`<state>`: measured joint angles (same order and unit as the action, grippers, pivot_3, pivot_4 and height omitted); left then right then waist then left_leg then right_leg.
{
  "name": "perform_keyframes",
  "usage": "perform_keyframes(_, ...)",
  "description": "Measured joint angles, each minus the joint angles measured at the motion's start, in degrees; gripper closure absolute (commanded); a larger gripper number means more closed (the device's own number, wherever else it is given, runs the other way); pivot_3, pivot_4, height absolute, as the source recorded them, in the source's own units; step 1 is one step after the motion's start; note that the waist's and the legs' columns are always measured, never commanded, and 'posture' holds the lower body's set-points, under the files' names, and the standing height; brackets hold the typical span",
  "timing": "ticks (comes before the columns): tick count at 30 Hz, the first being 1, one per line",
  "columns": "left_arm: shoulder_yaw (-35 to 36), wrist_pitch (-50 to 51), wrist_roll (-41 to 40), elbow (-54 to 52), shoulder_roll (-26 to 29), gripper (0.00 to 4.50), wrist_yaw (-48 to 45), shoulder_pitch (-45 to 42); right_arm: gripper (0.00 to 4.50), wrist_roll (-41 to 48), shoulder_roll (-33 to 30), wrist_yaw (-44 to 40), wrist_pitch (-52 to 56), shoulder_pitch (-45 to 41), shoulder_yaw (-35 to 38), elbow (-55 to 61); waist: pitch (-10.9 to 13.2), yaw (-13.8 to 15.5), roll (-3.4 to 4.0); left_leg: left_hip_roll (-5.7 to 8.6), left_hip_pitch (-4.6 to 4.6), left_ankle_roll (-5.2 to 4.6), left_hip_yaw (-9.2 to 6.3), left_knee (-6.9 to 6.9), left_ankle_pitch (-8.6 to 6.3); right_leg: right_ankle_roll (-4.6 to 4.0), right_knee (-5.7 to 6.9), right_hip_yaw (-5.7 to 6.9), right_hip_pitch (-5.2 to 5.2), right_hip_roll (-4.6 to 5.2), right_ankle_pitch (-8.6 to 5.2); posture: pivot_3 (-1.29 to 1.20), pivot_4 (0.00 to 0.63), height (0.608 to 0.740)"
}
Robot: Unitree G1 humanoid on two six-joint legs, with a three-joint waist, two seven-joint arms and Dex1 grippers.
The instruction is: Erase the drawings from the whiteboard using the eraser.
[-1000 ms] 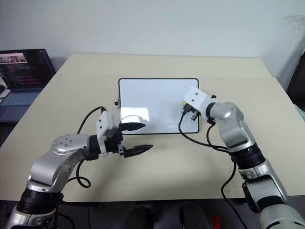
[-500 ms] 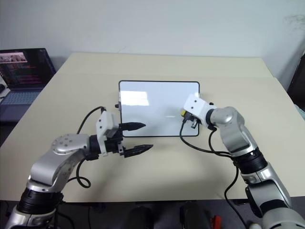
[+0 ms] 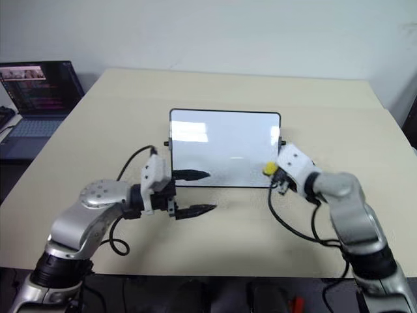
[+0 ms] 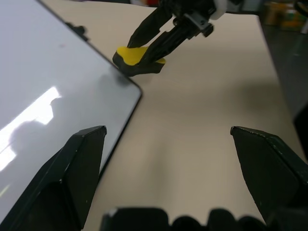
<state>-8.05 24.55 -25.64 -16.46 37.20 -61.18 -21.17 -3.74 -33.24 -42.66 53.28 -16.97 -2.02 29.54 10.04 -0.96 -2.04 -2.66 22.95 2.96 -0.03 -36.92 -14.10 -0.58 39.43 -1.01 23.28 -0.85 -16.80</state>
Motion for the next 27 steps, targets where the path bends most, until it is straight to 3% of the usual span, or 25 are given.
perform_keyframes(4,-2.71,-3.08,1.71,3.07,-2.11,0.0,-2.62,-4.23,3.54,0.46,3.82,6.52,2.79,7.08,6.39,2.25,-0.01,-0.33,-0.01,0.09,-0.08,0.0,0.04,0.0,0.0,0.25,0.06,-0.02,-0.03,-0.09,-0.14,0.0,0.15,0.74)
perform_keyframes(8,-7.35,-7.98,5.8,7.21,-5.1,0.0,-4.74,-7.15,3.54,0.71,8.88,12.75,3.28,8.87,9.98,1.38,0.0,-0.91,0.01,0.06,-0.14,0.0,0.07,0.0,0.0,0.25,0.14,-0.07,-0.02,-0.16,-0.14,0.0,0.15,0.74)
perform_keyframes(23,-11.0,-14.64,10.64,13.5,-8.73,0.0,-8.12,-10.7,3.54,9.58,17.29,22.01,4.59,4.32,18.99,-6.24,-0.01,-0.76,0.02,0.09,-0.08,-0.01,0.08,0.0,0.0,0.25,0.11,-0.08,-0.02,-0.16,-0.14,0.0,0.15,0.74)
perform_keyframes(27,-10.97,-14.79,10.78,14.0,-8.73,0.0,-8.08,-10.69,2.34,11.67,17.81,23.58,4.89,3.72,20.02,-7.58,-0.01,-0.8,0.02,0.09,-0.09,-0.01,0.08,-0.01,0.0,0.25,0.13,-0.08,-0.02,-0.16,-0.14,0.0,0.15,0.74)
